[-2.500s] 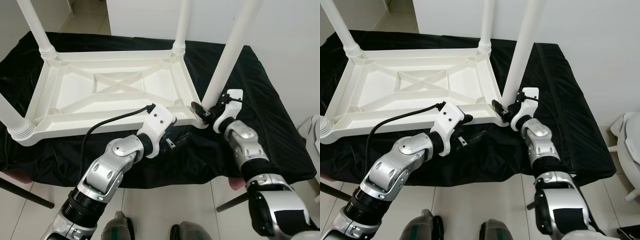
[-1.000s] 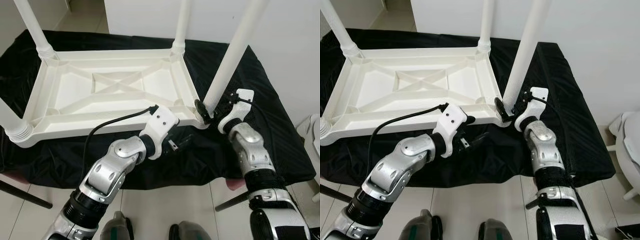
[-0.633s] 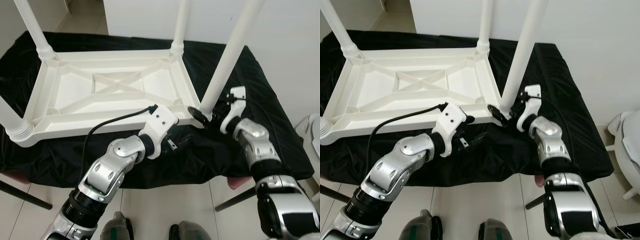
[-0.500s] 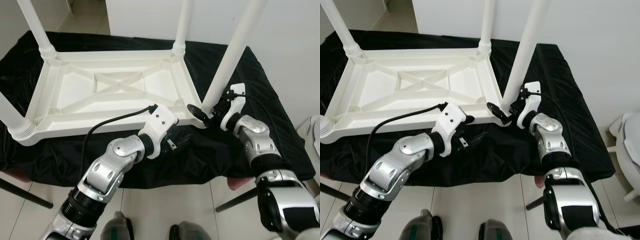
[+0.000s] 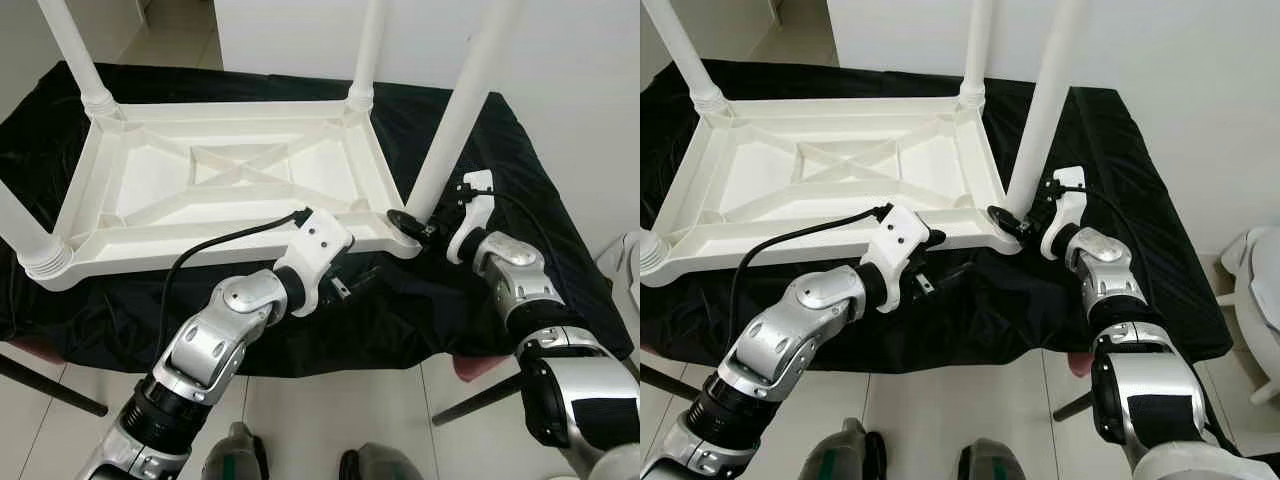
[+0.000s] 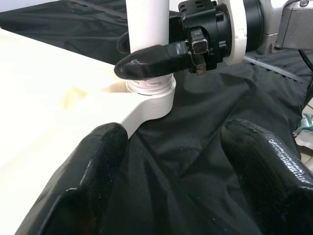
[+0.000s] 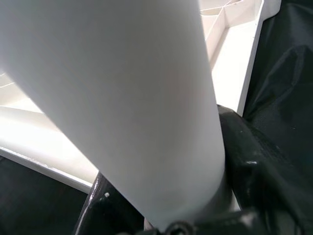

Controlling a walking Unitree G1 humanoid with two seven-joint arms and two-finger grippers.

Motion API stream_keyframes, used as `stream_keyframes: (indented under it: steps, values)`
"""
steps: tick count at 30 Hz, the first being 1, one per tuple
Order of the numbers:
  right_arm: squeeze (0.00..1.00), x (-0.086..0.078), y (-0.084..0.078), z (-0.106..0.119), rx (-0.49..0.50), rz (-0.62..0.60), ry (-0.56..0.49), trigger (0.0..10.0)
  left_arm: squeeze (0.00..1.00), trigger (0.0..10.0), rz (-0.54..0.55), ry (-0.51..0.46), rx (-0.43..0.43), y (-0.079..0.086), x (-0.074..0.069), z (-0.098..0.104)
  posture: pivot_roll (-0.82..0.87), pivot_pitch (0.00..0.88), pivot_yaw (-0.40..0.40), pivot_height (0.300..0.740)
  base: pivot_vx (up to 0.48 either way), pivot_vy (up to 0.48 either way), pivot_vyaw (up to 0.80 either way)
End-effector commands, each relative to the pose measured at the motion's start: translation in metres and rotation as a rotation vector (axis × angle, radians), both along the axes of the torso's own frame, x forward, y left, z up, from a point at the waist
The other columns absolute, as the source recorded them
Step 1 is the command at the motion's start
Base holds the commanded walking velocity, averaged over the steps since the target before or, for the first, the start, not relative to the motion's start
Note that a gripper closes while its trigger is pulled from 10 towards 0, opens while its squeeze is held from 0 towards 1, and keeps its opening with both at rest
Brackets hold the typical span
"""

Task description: Building children table

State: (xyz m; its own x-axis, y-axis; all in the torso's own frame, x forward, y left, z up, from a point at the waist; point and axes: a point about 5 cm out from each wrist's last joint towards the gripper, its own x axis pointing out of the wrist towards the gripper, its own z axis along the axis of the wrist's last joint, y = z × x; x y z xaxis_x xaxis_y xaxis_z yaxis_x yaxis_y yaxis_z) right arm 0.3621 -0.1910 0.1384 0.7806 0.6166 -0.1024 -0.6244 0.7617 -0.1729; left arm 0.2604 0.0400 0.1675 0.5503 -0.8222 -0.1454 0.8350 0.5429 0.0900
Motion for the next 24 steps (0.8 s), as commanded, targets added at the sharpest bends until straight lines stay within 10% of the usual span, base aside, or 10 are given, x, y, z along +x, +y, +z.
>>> stream_keyframes:
  steps: [1,9,10,24]
  values:
    - [0.0,-0.003,-0.003,-0.006,-0.014,0.01,0.015,0.0,0.0,10.0,-0.04,0.001,-0.006,-0.002,-0.002,0.004,-0.12,0.022,0.008,0.74,0.0,0.0,0.0]
    - [0.0,-0.006,-0.012,-0.008,0.008,-0.052,-0.005,0.0,0.0,10.0,-0.046,0.004,-0.013,-0.004,-0.002,0.004,-0.13,0.033,0.006,0.74,0.0,0.0,0.0]
    - [0.0,-0.005,-0.013,-0.009,0.016,-0.077,0.003,10.0,0.0,10.0,-0.047,0.005,-0.014,-0.004,-0.002,0.004,-0.13,0.036,0.004,0.74,0.0,0.0,0.0]
    - [0.0,0.001,0.002,0.001,0.024,-0.296,-0.05,10.0,0.0,10.0,-0.045,0.013,-0.021,-0.005,-0.004,0.003,-0.13,0.044,-0.004,0.74,0.0,0.0,0.0]
